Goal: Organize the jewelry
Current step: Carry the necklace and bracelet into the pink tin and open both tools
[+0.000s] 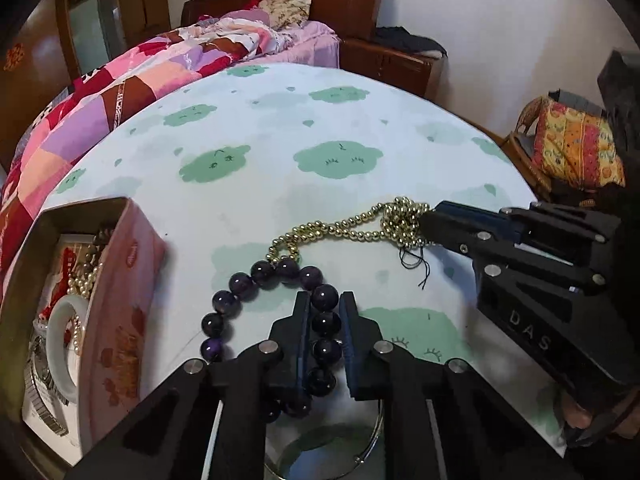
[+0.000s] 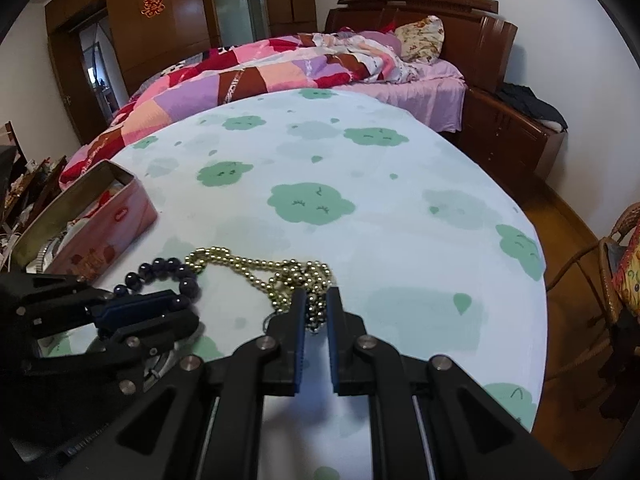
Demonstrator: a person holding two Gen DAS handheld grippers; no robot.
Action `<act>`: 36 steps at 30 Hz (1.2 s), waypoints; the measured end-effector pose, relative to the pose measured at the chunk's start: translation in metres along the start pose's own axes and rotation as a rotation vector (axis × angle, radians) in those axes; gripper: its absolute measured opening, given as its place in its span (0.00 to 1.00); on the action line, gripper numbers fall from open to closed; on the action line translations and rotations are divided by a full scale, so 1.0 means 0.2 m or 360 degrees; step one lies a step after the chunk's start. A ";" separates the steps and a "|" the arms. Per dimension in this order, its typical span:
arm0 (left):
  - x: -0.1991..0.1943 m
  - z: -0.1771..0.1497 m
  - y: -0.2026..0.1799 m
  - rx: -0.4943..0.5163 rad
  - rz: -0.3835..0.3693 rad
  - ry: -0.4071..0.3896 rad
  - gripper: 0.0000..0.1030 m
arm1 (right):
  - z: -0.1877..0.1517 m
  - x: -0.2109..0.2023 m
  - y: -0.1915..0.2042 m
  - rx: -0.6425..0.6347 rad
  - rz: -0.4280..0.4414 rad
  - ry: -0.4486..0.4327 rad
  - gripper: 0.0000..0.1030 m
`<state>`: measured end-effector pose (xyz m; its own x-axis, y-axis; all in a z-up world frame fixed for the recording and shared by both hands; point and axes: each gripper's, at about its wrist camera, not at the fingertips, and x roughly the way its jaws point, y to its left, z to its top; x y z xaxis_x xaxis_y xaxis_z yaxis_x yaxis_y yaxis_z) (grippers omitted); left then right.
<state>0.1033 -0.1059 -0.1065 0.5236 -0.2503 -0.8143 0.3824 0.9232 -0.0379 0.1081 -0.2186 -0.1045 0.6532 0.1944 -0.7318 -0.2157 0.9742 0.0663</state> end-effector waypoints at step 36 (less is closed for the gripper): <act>-0.82 -0.02 0.50 -0.0331 0.0088 -0.0644 0.13 | 0.35 -0.51 0.45 -0.0212 0.0364 -0.0473 0.11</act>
<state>0.0523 0.0289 0.0201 0.8099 -0.2547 -0.5284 0.2061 0.9669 -0.1503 0.0728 -0.1417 0.0231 0.7548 0.4481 -0.4791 -0.4592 0.8825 0.1019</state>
